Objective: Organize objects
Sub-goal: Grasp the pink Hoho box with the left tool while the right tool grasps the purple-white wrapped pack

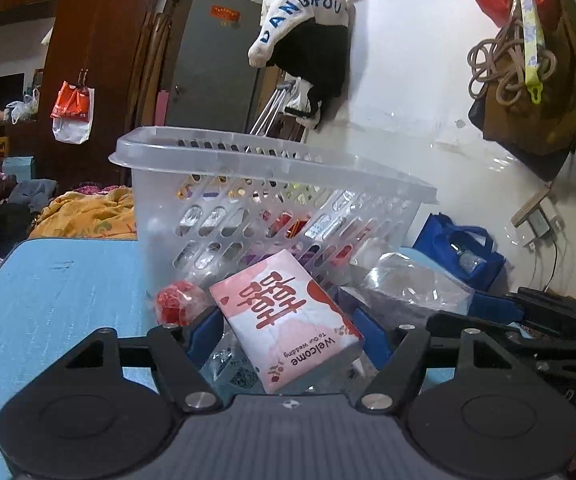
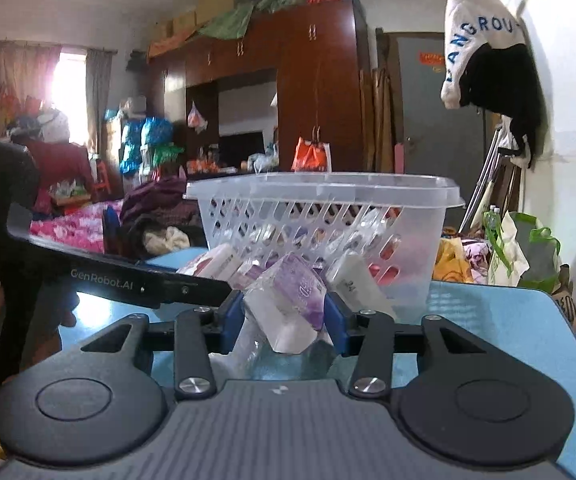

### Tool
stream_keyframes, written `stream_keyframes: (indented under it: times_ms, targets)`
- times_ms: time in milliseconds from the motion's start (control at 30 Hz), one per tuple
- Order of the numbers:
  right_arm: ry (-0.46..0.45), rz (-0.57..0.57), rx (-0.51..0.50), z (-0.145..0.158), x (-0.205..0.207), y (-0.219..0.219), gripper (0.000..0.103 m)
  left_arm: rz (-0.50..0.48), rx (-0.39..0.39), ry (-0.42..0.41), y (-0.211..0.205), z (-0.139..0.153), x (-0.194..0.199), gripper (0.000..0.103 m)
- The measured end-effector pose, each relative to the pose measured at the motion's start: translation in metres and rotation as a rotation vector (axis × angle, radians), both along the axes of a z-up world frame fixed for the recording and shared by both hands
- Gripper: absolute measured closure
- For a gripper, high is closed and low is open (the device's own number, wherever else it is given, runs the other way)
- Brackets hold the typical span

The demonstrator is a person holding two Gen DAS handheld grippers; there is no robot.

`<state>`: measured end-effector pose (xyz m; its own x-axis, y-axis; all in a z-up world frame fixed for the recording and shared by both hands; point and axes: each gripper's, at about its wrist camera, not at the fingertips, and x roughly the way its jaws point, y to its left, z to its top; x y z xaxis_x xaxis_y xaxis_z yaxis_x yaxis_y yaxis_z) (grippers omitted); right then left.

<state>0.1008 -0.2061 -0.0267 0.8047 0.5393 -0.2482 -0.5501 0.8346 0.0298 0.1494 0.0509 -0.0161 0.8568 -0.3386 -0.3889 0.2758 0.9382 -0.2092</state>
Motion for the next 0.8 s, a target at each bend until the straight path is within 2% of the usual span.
stream_keyframes:
  times_ms: [133, 367, 800]
  targets:
    - [0.002, -0.010, 0.043, 0.001, 0.002, -0.006, 0.056, 0.010, -0.002, -0.038, 0.001, 0.002, -0.006, 0.028]
    - [-0.005, -0.009, 0.062, 0.002, 0.004, -0.007, 0.056, 0.007, -0.011, -0.088, 0.001, 0.006, -0.012, 0.029]
    - [-0.019, -0.008, 0.096, -0.001, 0.002, -0.012, 0.056, 0.008, -0.032, -0.108, 0.004, 0.005, -0.015, 0.030]
